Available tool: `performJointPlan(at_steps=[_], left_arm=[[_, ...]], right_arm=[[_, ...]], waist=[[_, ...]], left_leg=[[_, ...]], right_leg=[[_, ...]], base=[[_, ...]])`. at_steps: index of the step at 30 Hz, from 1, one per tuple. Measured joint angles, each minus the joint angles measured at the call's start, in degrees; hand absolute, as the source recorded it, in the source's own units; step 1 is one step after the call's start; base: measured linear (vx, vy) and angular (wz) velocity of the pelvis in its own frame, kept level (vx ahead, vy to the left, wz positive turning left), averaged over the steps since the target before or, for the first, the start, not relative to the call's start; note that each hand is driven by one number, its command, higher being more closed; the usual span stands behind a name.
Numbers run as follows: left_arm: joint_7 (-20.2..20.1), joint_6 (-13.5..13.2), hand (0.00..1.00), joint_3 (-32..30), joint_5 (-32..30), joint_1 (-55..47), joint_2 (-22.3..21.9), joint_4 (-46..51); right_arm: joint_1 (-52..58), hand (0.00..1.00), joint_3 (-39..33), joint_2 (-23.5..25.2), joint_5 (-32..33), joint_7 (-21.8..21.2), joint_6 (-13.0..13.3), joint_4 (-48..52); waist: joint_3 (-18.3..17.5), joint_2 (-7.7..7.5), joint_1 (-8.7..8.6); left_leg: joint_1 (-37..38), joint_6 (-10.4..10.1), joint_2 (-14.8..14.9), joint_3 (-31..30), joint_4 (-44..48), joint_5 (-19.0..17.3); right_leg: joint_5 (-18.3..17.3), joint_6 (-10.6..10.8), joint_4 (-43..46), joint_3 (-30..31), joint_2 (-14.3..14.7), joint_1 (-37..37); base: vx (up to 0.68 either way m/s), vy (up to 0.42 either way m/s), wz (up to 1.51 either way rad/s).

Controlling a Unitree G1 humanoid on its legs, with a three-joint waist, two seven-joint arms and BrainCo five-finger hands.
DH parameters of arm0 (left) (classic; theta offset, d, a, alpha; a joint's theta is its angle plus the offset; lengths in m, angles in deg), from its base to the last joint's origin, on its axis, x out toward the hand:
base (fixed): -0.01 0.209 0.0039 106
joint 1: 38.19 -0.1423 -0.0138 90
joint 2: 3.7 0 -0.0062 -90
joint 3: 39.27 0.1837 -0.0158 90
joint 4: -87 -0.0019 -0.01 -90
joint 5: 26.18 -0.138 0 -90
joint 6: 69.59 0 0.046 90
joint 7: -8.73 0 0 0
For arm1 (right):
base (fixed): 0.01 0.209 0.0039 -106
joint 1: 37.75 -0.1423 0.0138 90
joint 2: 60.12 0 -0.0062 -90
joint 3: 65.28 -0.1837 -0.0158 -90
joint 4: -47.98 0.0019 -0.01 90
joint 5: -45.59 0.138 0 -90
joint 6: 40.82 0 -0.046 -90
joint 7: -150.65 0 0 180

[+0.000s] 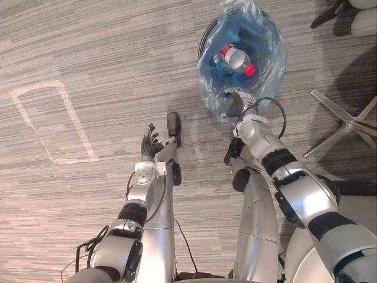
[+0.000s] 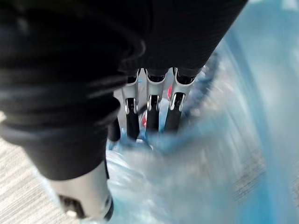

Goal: Gather rubbish on tea table into small bin, then transfer packed bag to large trash can.

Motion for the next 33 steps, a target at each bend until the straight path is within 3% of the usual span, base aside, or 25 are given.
performJointPlan(at_steps=[8, 21, 29, 33], left_arm=[[-0.01, 0.20, 0.00, 0.02, 0.01, 0.06, -1.12, 0.09], [-0.16, 1.75, 0.00, -0.15, -0.60, -4.36, -2.04, 2.51], [-0.64, 3.75, 0.00, -0.15, -3.48, -11.16, -1.95, 2.35], [-2.58, 4.14, 0.00, 0.04, -5.69, -14.59, -1.74, -1.00]], right_arm=[[3.19, 1.00, -0.25, 0.41, 2.37, 0.51, 0.06, 2.75], [15.41, 1.00, -3.79, 1.08, 8.04, 1.37, 0.69, 23.99], [28.91, 1.00, -4.60, 3.56, 16.02, -0.28, 1.66, 39.23], [36.97, 1.00, -4.66, 4.81, 18.12, -2.95, 3.79, 44.62]], waist=[[0.00, 0.00, -0.01], [-0.22, -0.42, -0.60], [-1.34, -2.40, -1.57], [-4.76, -4.59, -1.83]], left_leg=[[1.75, 0.04, 0.26, 0.06, -0.24, 0.41], [14.06, -0.04, 2.05, 0.94, -2.84, 0.36], [29.19, -0.90, 2.30, 2.24, -9.08, 0.86], [37.87, -1.18, 2.29, 2.96, -13.90, 0.97]], right_leg=[[0.01, -0.01, -0.09, -0.05, 0.28, 1.80], [0.96, -0.22, -4.93, 0.04, 2.44, 14.24], [1.65, -0.13, -11.33, -0.21, 3.48, 28.65], [2.41, 0.45, -16.92, -0.03, 4.48, 37.09]], base=[[-0.01, -0.005, 0.00], [-0.02, -0.015, -0.09], [0.03, -0.026, -0.07], [0.08, -0.026, -0.09]])
